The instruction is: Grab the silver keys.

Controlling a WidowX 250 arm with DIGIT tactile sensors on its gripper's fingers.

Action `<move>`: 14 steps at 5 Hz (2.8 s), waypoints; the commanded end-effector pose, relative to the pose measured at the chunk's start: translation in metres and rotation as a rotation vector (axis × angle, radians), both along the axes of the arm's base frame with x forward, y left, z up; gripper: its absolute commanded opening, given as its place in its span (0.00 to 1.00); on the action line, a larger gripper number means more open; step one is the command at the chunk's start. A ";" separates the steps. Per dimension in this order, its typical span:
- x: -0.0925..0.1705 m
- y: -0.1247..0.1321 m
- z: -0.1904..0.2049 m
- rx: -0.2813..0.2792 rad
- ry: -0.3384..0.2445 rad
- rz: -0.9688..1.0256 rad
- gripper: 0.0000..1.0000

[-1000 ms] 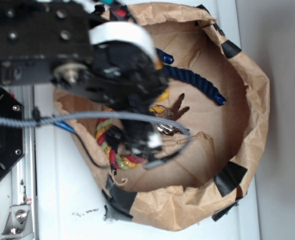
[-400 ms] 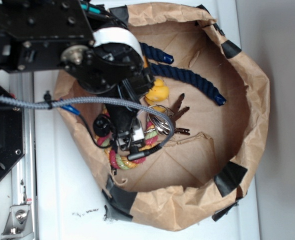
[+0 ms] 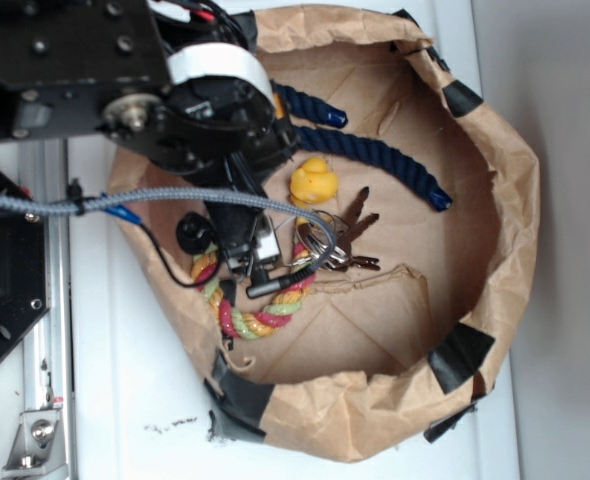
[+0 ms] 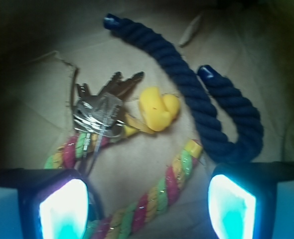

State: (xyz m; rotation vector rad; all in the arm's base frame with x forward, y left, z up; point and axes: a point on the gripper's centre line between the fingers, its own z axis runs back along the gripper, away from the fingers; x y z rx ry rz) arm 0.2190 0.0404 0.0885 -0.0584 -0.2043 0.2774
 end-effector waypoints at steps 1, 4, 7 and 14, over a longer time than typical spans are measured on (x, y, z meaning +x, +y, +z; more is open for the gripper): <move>0.002 0.006 0.006 0.003 -0.020 0.004 1.00; 0.023 -0.018 -0.008 -0.117 -0.055 0.029 1.00; 0.040 -0.017 -0.025 -0.067 -0.114 0.064 1.00; 0.032 -0.020 -0.017 -0.085 -0.065 0.041 0.00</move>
